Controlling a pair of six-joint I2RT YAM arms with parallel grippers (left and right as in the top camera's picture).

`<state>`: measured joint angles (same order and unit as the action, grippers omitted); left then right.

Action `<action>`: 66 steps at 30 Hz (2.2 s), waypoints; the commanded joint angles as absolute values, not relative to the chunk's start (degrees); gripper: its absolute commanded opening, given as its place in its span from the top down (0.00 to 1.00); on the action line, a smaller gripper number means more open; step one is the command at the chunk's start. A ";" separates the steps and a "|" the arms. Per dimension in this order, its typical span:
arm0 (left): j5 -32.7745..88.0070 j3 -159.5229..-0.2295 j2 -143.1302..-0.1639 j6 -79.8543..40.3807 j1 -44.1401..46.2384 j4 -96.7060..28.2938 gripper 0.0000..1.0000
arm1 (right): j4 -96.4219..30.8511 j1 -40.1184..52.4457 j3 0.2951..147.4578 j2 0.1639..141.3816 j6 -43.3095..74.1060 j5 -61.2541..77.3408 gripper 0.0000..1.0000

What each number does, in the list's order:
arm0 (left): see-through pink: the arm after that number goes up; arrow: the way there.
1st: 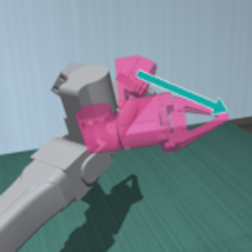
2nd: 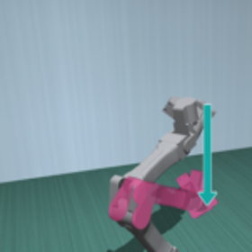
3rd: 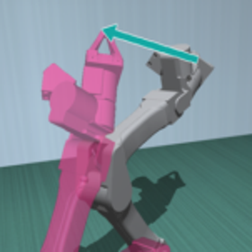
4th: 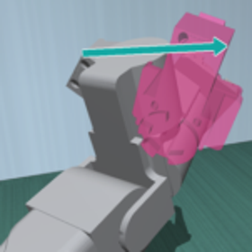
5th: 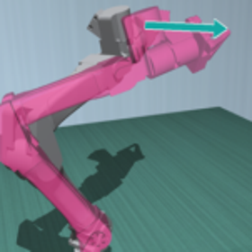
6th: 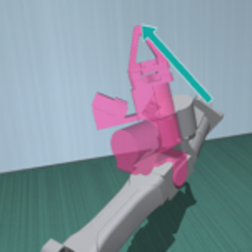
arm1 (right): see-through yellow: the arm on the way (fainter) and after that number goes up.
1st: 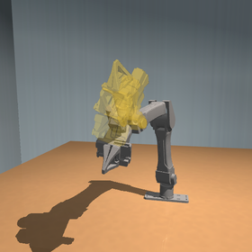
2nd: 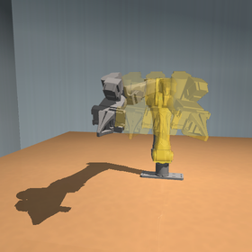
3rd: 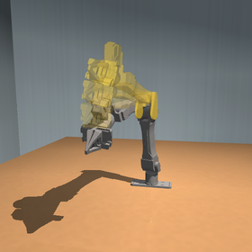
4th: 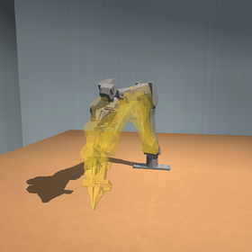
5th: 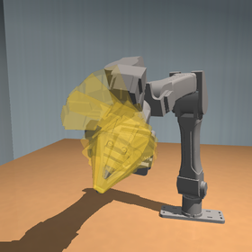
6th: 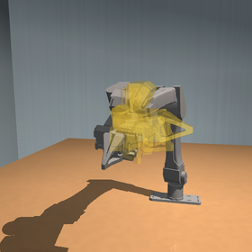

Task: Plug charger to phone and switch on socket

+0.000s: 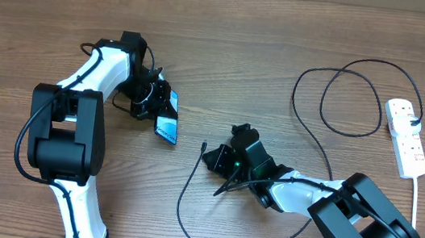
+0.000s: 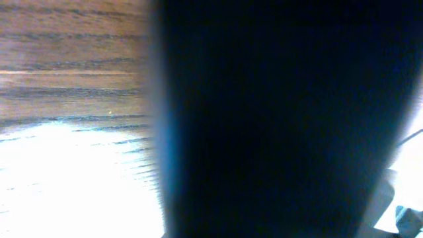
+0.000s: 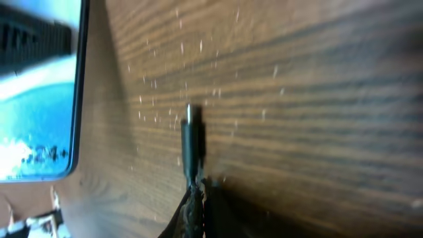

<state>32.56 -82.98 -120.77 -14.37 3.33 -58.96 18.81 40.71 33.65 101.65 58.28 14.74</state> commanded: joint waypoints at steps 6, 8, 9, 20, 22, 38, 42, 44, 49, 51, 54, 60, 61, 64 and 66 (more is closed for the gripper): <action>35.62 -82.98 -120.64 -12.82 3.14 -59.40 0.96 | 21.30 39.72 33.85 102.37 58.74 12.32 0.96; 35.55 -82.98 -120.64 -12.05 3.14 -59.81 0.96 | 21.37 39.72 33.85 102.35 58.70 18.79 0.96; 35.55 -82.98 -120.64 -11.70 3.14 -59.96 0.96 | 21.39 39.70 33.85 102.28 58.70 21.34 0.96; 35.62 -82.98 -120.64 -10.28 3.14 -60.62 0.96 | 20.45 35.90 33.85 101.67 54.63 22.98 0.96; 35.62 -82.98 -120.64 -10.28 3.14 -60.60 0.96 | 21.21 36.29 33.85 103.09 54.68 21.41 0.95; 35.64 -82.98 -120.64 -10.28 3.14 -60.62 0.96 | 25.02 38.33 33.89 104.71 55.09 20.27 0.94; 35.62 -82.98 -120.64 -10.28 3.14 -60.36 0.96 | 25.45 39.29 33.89 105.67 55.31 17.78 0.94; 35.64 -82.98 -120.64 -10.31 3.14 -60.10 0.96 | 26.24 39.48 33.89 106.34 55.53 18.09 0.94; 35.64 -82.98 -120.64 -10.48 3.14 -59.99 0.96 | 27.66 39.48 33.89 106.54 55.61 18.50 0.96; 35.62 -82.98 -120.64 -10.46 3.14 -60.01 0.96 | 28.82 39.48 33.89 106.54 55.75 18.48 0.96; 35.62 -82.98 -120.64 -10.46 3.14 -59.99 0.96 | 30.74 39.46 33.89 106.54 55.68 18.46 0.96; 36.58 -82.98 -120.64 -10.44 3.11 -60.10 0.96 | 34.39 39.38 35.33 105.71 49.63 26.85 0.90; 38.09 -82.98 -120.64 -10.22 2.98 -60.42 0.96 | 32.88 39.38 36.69 104.86 46.19 28.29 0.85; 44.91 -82.98 -120.64 -8.97 2.15 -61.08 0.96 | 16.78 39.31 43.62 101.08 40.40 23.38 0.78; 50.57 -83.00 -120.64 -6.57 1.02 -61.04 0.96 | 2.57 39.24 50.00 98.80 36.27 17.61 0.70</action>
<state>39.22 -82.91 -120.77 -10.72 2.72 -60.82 11.18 39.27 42.00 103.94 45.41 23.27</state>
